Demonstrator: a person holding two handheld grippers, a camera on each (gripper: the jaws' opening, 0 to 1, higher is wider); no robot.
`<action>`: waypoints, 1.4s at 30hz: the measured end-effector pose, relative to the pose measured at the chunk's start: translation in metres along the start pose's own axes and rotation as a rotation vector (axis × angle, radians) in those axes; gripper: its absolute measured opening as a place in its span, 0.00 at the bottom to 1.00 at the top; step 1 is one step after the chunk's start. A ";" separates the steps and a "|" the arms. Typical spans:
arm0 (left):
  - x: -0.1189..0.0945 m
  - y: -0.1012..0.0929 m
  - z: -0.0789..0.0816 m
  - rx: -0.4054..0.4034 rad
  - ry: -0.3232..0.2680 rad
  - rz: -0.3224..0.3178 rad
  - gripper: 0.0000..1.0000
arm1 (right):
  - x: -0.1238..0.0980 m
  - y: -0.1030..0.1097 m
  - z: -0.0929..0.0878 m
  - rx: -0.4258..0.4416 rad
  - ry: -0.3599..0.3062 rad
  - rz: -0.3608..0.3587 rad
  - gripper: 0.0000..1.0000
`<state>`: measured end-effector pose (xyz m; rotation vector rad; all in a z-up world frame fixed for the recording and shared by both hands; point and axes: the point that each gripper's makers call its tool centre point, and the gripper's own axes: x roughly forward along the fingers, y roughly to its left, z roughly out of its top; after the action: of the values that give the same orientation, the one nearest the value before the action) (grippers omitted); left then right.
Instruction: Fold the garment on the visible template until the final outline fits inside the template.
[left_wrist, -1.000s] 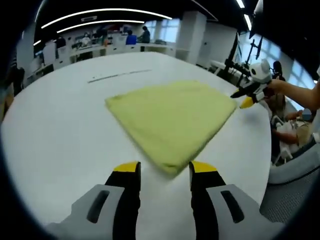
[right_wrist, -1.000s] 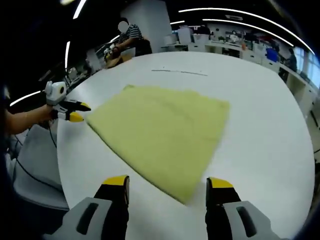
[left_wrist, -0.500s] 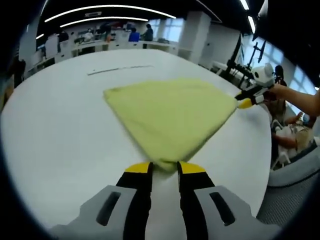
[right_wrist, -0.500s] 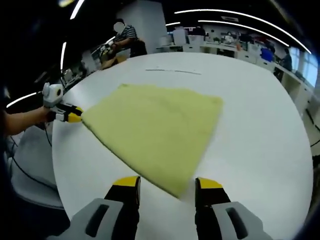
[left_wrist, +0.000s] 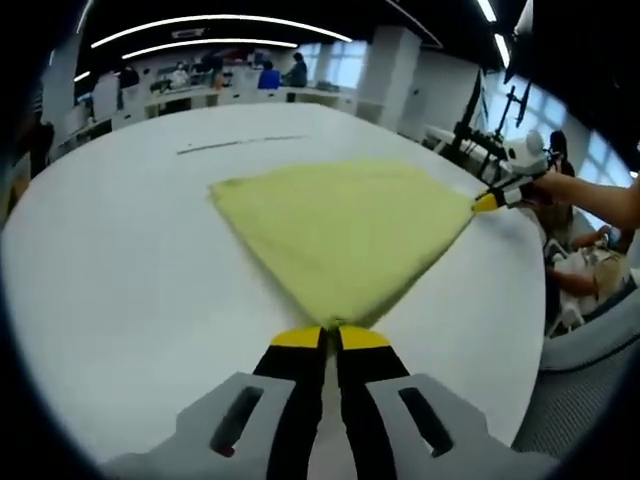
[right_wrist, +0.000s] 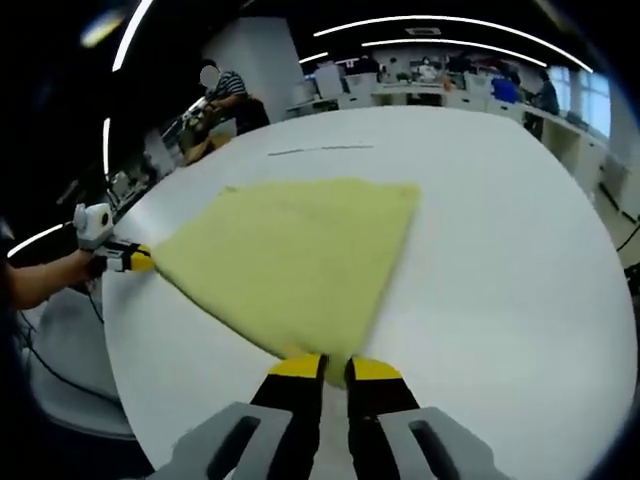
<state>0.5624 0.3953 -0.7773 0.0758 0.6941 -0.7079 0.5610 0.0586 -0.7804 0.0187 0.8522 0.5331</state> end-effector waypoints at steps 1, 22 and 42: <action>-0.001 0.001 0.000 0.012 0.003 0.004 0.00 | 0.000 0.000 0.000 -0.008 0.000 0.001 0.02; -0.007 -0.007 -0.008 0.121 0.035 0.004 0.00 | -0.009 0.003 -0.010 -0.077 0.023 0.004 0.00; -0.018 -0.020 -0.021 0.157 0.066 -0.007 0.00 | -0.021 0.005 -0.027 -0.081 0.049 0.008 0.00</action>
<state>0.5281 0.3962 -0.7791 0.2416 0.7009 -0.7684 0.5284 0.0483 -0.7822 -0.0654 0.8778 0.5774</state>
